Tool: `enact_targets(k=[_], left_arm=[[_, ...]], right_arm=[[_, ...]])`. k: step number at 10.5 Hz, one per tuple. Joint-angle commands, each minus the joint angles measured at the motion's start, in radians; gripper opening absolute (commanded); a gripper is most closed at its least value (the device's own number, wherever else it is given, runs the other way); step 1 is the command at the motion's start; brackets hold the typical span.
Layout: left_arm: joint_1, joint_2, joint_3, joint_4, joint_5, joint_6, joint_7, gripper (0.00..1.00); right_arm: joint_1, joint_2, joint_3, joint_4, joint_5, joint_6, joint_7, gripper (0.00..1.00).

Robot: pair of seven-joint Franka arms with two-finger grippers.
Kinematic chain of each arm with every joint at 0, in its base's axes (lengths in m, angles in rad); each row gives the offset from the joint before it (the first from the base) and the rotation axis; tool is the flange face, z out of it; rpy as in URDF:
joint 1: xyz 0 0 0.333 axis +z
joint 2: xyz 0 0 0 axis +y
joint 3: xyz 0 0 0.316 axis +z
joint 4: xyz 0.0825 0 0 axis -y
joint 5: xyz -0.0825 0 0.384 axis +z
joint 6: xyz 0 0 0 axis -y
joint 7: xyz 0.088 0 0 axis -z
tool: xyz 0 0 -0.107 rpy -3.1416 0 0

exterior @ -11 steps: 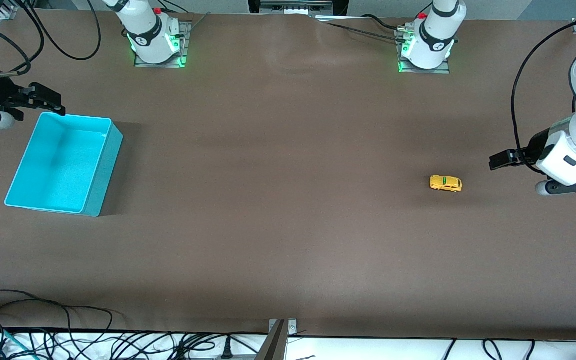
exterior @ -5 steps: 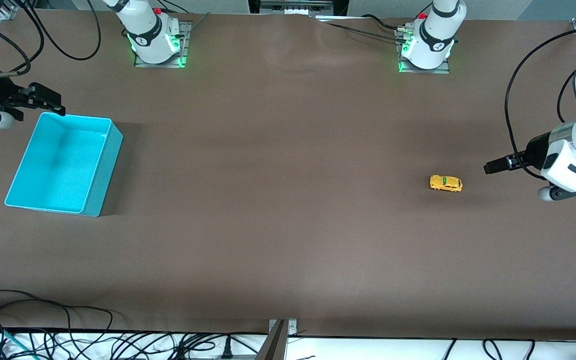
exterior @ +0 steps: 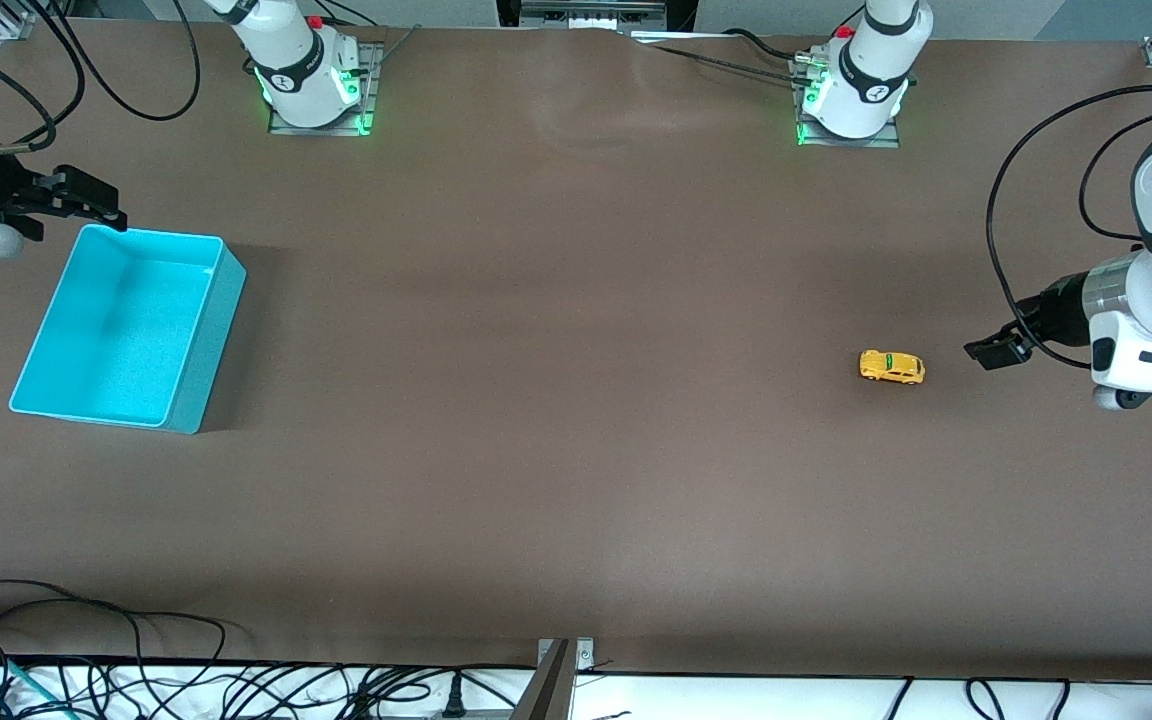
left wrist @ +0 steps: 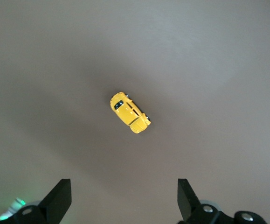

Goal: Wind up and store yellow beetle car
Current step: 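Move the left gripper over the yellow toy car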

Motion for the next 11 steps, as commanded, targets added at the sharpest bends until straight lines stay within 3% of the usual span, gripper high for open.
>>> enact_targets(k=[1,2,4,5,6,9,11], left_arm=[[-0.007,0.000,-0.002,-0.025,0.044,0.005,-0.152,1.00],[-0.003,-0.005,-0.003,-0.016,0.039,0.007,-0.134,1.00],[-0.006,-0.020,-0.003,-0.008,0.039,-0.012,0.185,1.00],[-0.007,-0.022,-0.003,-0.008,0.039,-0.012,0.222,1.00],[-0.010,-0.020,-0.005,-0.011,0.039,-0.012,0.186,1.00],[-0.012,0.011,-0.008,-0.020,0.044,0.016,-0.271,1.00],[-0.006,0.021,-0.008,-0.034,0.038,0.048,-0.474,1.00]], right_arm=[[-0.005,-0.003,0.003,0.009,-0.012,-0.021,-0.005,1.00],[-0.005,-0.003,0.003,0.009,-0.012,-0.021,-0.005,1.00],[-0.004,-0.003,0.004,0.009,-0.012,-0.019,0.003,1.00],[0.002,-0.003,0.007,0.009,-0.012,-0.019,0.009,1.00],[0.004,-0.003,0.010,0.009,-0.012,-0.019,0.010,1.00],[0.004,-0.003,0.015,0.009,-0.012,-0.019,0.011,1.00],[0.004,-0.003,0.015,0.009,-0.012,-0.019,0.011,1.00]])
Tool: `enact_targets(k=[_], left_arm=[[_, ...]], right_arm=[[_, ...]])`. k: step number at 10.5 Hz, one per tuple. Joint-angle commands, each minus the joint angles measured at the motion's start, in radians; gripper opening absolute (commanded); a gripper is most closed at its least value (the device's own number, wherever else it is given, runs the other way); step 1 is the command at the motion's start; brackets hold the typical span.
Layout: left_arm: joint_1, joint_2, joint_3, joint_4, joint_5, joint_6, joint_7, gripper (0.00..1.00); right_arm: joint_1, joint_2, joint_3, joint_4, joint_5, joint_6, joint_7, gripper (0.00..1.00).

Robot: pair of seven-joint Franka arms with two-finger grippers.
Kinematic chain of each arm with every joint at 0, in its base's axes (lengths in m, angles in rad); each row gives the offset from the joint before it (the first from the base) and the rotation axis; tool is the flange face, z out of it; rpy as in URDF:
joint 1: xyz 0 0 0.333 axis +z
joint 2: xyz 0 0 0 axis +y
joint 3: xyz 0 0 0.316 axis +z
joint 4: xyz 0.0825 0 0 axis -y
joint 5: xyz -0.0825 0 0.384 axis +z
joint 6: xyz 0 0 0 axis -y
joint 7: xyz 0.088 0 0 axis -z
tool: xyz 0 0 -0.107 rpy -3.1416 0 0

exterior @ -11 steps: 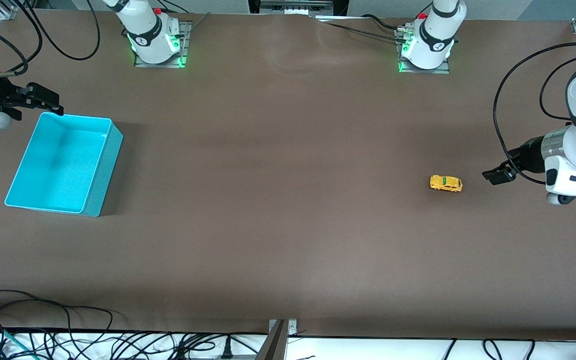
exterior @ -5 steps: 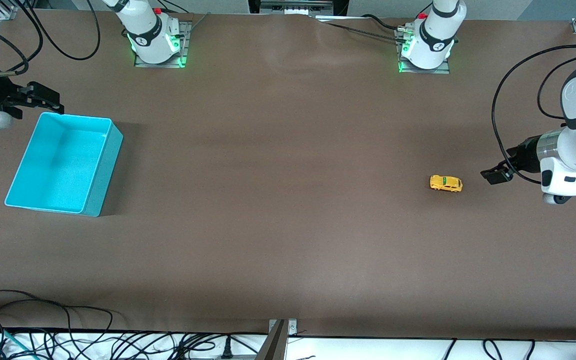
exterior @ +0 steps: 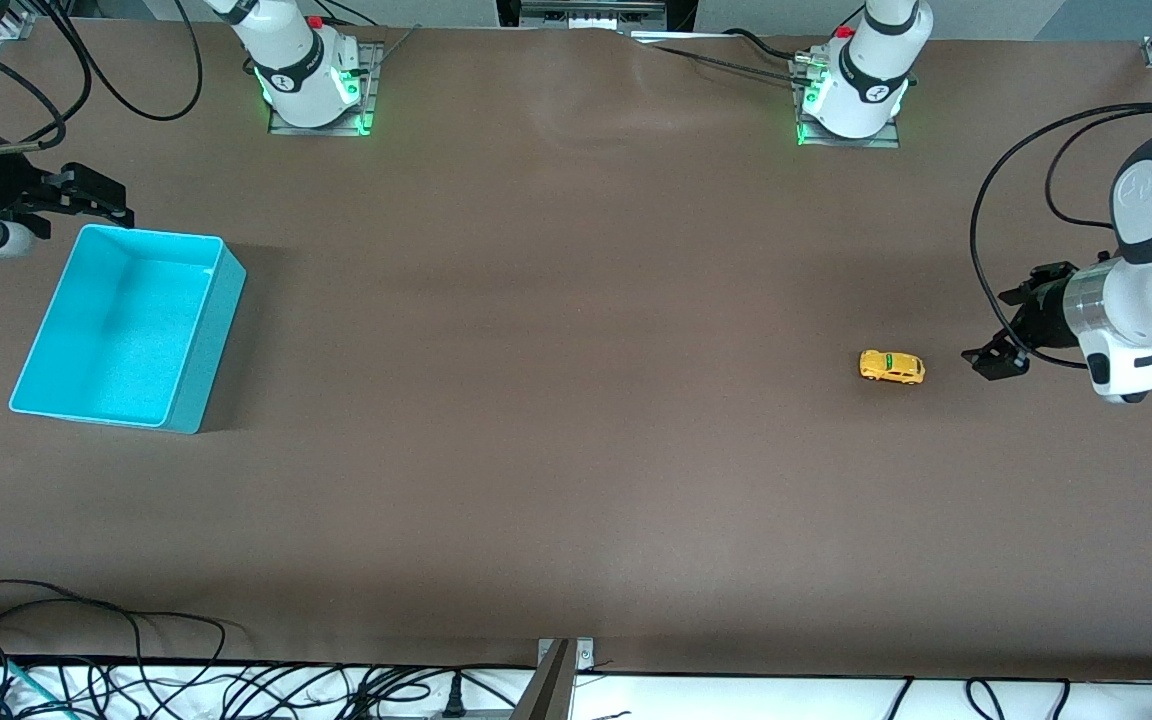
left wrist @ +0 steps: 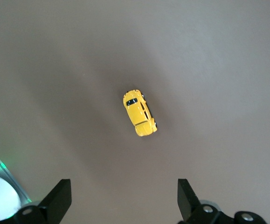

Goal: Wind up and store yellow beetle car
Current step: 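Move the left gripper over the yellow toy car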

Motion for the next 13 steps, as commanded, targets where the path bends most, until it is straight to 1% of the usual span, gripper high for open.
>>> enact_targets(k=[1,3,5,7,8,9,11,13], left_arm=[[0.001,-0.004,-0.001,-0.045,0.026,0.056,-0.205,1.00],[-0.004,-0.013,-0.001,-0.132,0.033,0.162,-0.385,1.00],[-0.005,-0.015,-0.007,-0.222,0.035,0.269,-0.500,1.00],[-0.005,-0.015,-0.007,-0.297,0.035,0.375,-0.560,1.00],[-0.007,-0.013,-0.007,-0.350,0.047,0.438,-0.595,1.00],[-0.007,-0.012,-0.015,-0.413,0.094,0.519,-0.637,1.00],[-0.007,0.008,-0.029,-0.482,0.157,0.616,-0.694,1.00],[-0.013,0.014,-0.032,-0.533,0.161,0.731,-0.694,1.00]], right_arm=[[0.000,-0.003,0.005,0.009,-0.011,-0.015,0.010,1.00],[0.000,-0.003,0.004,0.009,-0.011,-0.012,0.010,1.00],[0.000,-0.002,0.004,0.008,-0.011,-0.012,0.010,1.00],[0.000,0.001,0.004,0.008,-0.011,-0.010,0.010,1.00],[0.000,0.001,0.004,0.008,-0.011,-0.010,0.010,1.00],[0.000,0.001,0.004,0.008,-0.011,-0.010,0.010,1.00],[0.000,0.001,0.004,0.008,-0.011,-0.010,0.010,1.00],[0.000,0.001,0.005,0.008,-0.011,-0.010,0.010,1.00]])
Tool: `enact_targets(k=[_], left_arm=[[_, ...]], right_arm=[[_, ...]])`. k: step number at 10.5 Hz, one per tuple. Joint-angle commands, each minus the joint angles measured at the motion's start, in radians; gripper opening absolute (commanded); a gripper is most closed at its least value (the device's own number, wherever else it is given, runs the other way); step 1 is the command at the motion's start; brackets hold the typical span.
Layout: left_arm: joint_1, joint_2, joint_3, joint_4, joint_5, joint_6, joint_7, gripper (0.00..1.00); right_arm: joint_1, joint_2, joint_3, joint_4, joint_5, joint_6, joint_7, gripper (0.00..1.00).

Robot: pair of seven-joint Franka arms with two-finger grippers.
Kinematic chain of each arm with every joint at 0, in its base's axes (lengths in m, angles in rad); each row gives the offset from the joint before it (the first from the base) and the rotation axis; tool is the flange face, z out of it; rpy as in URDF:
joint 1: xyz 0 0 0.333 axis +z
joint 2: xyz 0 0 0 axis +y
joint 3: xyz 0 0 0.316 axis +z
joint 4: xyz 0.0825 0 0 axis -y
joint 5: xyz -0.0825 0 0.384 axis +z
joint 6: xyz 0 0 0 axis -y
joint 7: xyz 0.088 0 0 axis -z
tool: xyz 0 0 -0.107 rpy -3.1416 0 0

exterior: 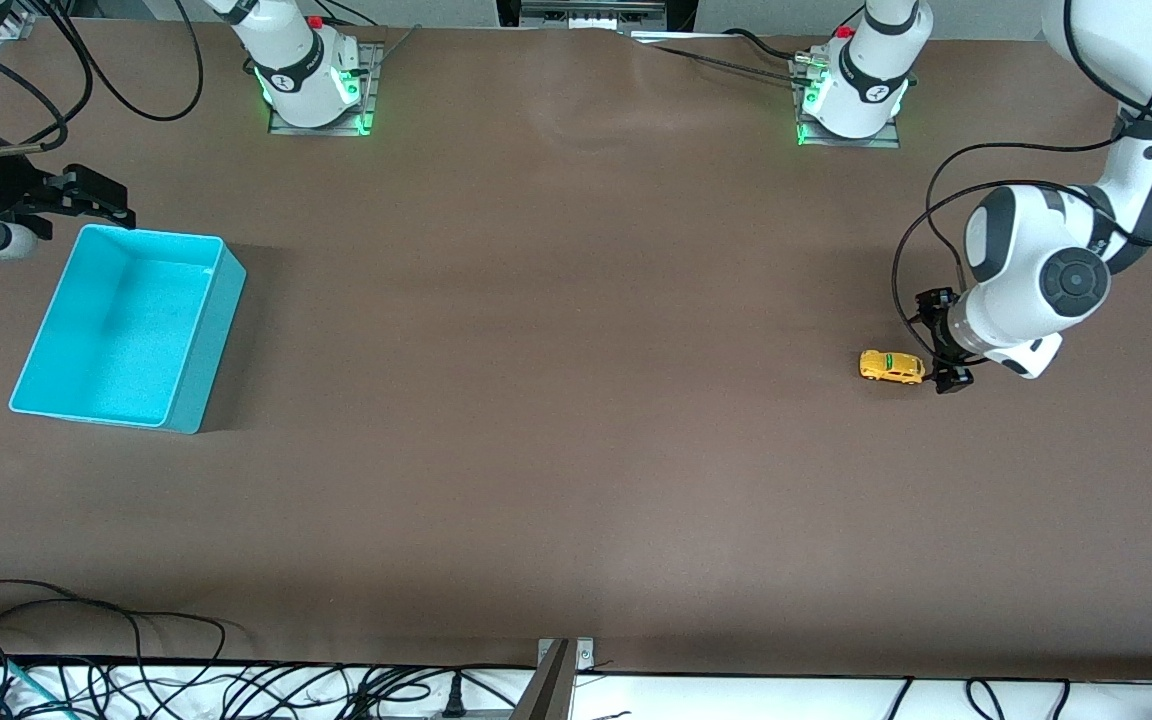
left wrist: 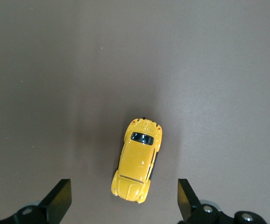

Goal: Wind up and store yellow beetle car
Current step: 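Lower the left gripper and grasp the yellow car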

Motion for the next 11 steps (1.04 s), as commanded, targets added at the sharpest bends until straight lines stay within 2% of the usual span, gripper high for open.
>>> enact_targets(k=[1,2,5,11], left_arm=[[-0.023,0.012,-0.007,-0.043,0.069,0.088,-0.027,1.00],[-0.032,0.037,-0.010,-0.043,0.131,0.095,-0.028,1.00],[-0.034,0.078,-0.013,-0.043,0.165,0.158,-0.030,1.00],[-0.026,0.089,-0.012,-0.049,0.178,0.160,-0.056,1.00]], right_arm=[[0.000,-0.002,0.004,0.008,-0.011,-0.010,0.010,1.00],[0.000,-0.002,0.005,0.008,-0.011,-0.010,0.010,1.00],[0.000,-0.002,0.005,0.008,-0.011,-0.009,0.010,1.00],[0.001,-0.002,0.005,0.009,-0.008,-0.016,0.010,1.00]])
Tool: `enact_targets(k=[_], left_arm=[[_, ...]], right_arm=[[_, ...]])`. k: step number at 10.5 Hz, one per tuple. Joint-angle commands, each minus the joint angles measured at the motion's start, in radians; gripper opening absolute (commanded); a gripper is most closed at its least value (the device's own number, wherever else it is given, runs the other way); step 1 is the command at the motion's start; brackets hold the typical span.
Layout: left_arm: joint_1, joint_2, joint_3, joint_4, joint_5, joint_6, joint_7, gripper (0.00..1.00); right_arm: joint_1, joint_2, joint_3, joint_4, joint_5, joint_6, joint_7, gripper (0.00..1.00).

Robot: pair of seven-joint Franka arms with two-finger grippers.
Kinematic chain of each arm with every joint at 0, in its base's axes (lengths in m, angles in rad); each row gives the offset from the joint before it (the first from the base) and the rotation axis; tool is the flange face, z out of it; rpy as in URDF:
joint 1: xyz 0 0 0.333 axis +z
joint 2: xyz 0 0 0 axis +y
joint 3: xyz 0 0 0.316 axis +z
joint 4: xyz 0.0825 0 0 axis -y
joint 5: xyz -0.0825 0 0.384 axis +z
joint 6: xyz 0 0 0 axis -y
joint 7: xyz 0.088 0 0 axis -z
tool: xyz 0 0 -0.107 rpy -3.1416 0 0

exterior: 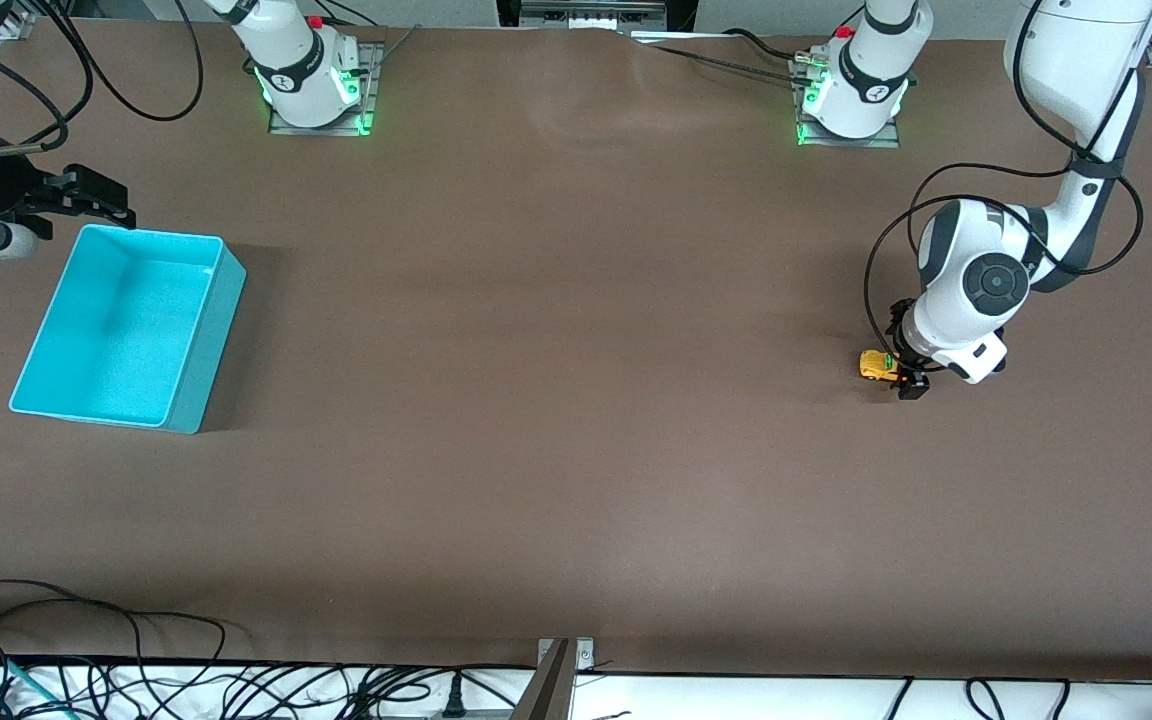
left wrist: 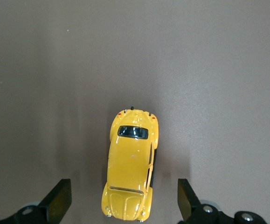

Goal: Wind up and store yellow beetle car
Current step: 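Lower the left gripper and grasp the yellow car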

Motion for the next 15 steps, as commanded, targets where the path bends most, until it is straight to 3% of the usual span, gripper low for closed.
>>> enact_targets(k=[1,4,5,6,7,9,12,15], left_arm=[[0.002,0.010,-0.001,-0.006,0.071,0.009,-0.050,1.00],[0.004,0.024,-0.002,-0.006,0.140,0.026,-0.136,0.97],[0.004,0.021,-0.002,-0.006,0.140,0.026,-0.147,0.73],[0.004,0.020,-0.002,0.000,0.140,0.024,-0.183,0.35],[0.004,0.012,-0.002,0.004,0.140,0.020,-0.198,0.03],[-0.011,-0.002,-0.010,0.009,0.140,-0.006,-0.201,0.00],[-0.024,-0.008,-0.077,0.052,0.140,-0.074,-0.283,0.00],[-0.024,-0.014,-0.210,0.058,0.140,-0.115,-0.287,0.00]], right_arm=[[0.000,-0.002,0.005,0.009,-0.008,-0.016,0.010,1.00],[0.001,-0.002,0.005,0.008,-0.008,-0.014,0.009,1.00],[0.001,-0.002,0.005,0.008,-0.008,-0.013,0.009,1.00],[0.000,0.000,0.005,0.008,-0.008,-0.011,0.009,1.00],[0.000,0.000,0.005,0.008,-0.008,-0.011,0.009,1.00],[0.000,0.001,0.005,0.008,-0.008,-0.011,0.009,1.00],[0.000,0.001,0.005,0.008,-0.008,-0.010,0.009,1.00],[0.000,0.001,0.005,0.008,-0.008,-0.010,0.009,1.00]])
